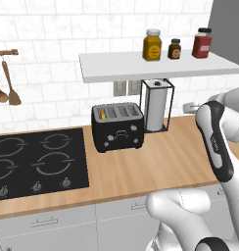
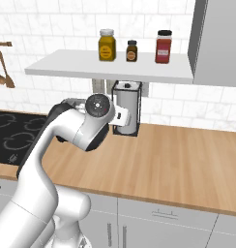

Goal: Start the toaster. Once the lever pops up, take the bread to the plate on the dining counter.

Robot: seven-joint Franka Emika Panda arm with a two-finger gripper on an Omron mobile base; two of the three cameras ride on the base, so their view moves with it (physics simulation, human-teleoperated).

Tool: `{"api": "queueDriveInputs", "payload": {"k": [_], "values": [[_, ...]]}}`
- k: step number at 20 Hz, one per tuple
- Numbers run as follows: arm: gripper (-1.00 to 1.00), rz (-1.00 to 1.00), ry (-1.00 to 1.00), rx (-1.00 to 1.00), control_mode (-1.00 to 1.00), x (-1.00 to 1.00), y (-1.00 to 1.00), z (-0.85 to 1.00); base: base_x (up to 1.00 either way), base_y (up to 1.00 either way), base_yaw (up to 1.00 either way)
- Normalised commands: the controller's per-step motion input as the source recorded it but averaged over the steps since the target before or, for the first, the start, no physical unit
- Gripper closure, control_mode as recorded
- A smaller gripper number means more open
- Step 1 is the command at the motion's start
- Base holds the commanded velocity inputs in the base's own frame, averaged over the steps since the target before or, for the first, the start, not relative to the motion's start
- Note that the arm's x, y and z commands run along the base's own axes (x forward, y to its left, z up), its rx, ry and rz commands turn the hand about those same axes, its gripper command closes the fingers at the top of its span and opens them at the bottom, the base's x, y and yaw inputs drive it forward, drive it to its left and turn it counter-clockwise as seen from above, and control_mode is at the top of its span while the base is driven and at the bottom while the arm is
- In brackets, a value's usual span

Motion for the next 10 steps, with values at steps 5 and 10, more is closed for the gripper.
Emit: {"api": "queueDriveInputs", "payload": {"k": [5,10], "values": [[-1.0,0.0,0.0,0.0,-1.0,0.0,0.0,0.0,0.0,0.0,0.0],[-1.0,0.0,0.0,0.0,-1.0,0.0,0.0,0.0,0.0,0.0,0.0]]}}
